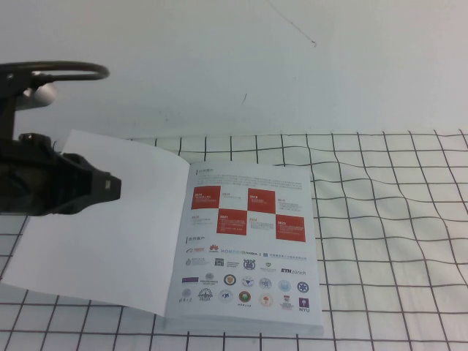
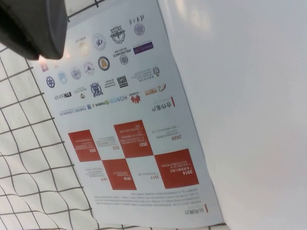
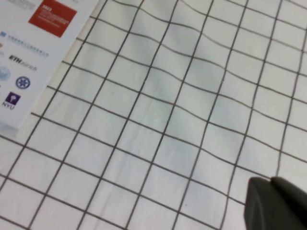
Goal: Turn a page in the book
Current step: Open the closed book
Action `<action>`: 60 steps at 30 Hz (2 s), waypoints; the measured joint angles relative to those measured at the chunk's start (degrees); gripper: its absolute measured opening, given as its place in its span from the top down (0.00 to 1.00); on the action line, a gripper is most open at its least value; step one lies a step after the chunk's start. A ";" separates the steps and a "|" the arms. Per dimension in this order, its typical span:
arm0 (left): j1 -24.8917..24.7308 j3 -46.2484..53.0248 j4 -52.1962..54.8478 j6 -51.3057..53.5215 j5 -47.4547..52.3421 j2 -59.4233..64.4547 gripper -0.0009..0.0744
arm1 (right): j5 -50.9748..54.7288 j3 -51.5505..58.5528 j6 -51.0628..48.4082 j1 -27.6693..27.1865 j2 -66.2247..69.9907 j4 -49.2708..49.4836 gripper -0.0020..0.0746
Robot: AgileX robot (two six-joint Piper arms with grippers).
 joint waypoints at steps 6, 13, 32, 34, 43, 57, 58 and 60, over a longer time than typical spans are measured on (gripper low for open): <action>-6.81 -1.43 1.26 2.53 -6.86 6.07 0.99 | -1.46 -0.19 -8.05 2.10 8.52 8.67 0.98; -10.96 -1.43 4.28 2.77 -13.37 13.82 0.99 | -2.86 -0.19 -16.16 5.28 17.99 20.97 0.98; -11.05 -1.89 6.82 0.67 -19.34 32.56 0.99 | -13.69 -0.58 -40.25 15.28 40.74 62.72 0.37; -11.05 -1.89 6.82 -0.48 -19.68 34.19 0.99 | -14.04 -0.71 -44.23 15.28 43.18 67.76 0.35; -11.05 -1.89 6.84 -1.77 -20.74 36.09 0.99 | -12.83 -3.50 -48.12 15.28 52.73 72.92 0.34; -10.59 -1.93 7.66 -9.12 -25.56 36.45 0.99 | -12.85 -8.23 -48.25 17.23 61.62 78.13 0.34; -10.59 -1.93 7.66 -9.23 -25.34 36.78 0.99 | -12.85 -8.23 -48.25 17.23 62.18 78.24 0.34; -10.59 -2.02 7.66 -9.22 -25.10 37.55 0.99 | -12.85 -8.23 -48.25 17.23 63.16 78.57 0.34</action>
